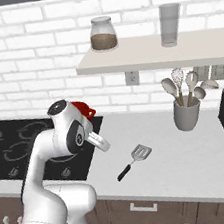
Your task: Put the mushroom and cucumber in the pot. Retrieve the spatula and lightly stir the vegetables in the pot.
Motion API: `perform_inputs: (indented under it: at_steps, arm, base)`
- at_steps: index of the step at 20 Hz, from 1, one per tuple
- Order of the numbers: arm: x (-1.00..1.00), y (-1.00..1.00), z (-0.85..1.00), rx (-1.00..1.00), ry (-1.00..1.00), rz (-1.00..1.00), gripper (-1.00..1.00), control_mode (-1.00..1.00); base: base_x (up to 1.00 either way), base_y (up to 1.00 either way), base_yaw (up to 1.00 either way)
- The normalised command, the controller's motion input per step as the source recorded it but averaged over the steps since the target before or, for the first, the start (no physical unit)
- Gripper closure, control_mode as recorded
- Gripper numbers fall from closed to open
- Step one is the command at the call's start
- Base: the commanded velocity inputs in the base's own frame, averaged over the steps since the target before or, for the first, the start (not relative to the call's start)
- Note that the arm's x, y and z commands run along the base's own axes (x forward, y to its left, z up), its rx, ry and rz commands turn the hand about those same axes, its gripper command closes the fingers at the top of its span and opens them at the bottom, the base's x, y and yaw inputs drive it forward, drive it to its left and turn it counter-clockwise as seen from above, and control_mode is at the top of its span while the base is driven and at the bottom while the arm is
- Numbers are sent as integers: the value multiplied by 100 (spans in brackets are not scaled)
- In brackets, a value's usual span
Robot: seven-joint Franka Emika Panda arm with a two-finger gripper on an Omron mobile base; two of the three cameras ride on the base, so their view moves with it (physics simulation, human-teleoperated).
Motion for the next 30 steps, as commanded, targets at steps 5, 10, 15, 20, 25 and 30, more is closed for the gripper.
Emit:
perform_inputs:
  at_steps: [5, 10, 15, 20, 25, 30]
  arm:
    - [-55, 0, -15, -6, 0, 28, -100, -100]
    - [-29, -1, -6, -4, 1, -3, -100, -100]
    - [0, -9, -22, -4, 3, -10, -100, -100]
    - [0, -37, -44, -1, 7, -5, -100, -100]
    - [5, -51, -52, 0, 14, -2, -100, -100]
    - [0, -12, -45, 0, 10, -1, -100, -100]
  base:
    - [0, 0, 0]
    - [0, 0, 0]
    - [0, 0, 0]
    - [0, 0, 0]
    - [0, 0, 0]
    - [0, 0, 0]
